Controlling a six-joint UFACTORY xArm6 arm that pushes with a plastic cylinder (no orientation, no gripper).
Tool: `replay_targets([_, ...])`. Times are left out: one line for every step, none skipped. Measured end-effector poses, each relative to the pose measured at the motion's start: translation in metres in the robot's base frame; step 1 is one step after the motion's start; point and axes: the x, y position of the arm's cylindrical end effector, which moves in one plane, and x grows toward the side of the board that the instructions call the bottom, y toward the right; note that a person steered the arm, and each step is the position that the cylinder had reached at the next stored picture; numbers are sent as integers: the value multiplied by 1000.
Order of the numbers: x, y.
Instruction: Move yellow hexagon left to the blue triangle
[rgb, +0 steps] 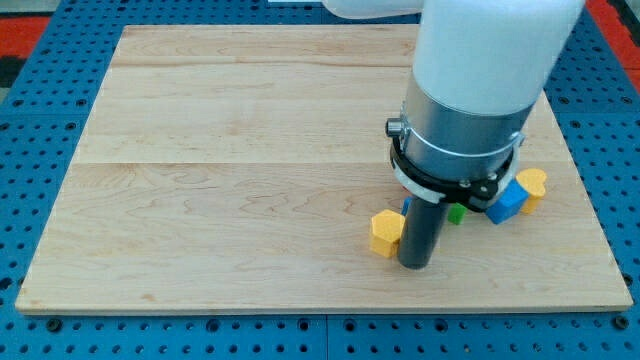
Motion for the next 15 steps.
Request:
replay_targets([-37,-6])
replay_targets([-71,-30])
replay_targets([-68,-48])
replay_targets([-17,-50])
replay_targets([18,-87])
replay_targets([-9,-169])
replay_targets([-56,-197])
replay_targets([-67,-178])
replay_targets([-77,-143])
replay_targets([-91,-108])
replay_targets([-101,-88])
replay_targets([-106,-96])
replay_targets([-103,-91])
replay_targets([-95,-71])
replay_targets([-87,-62])
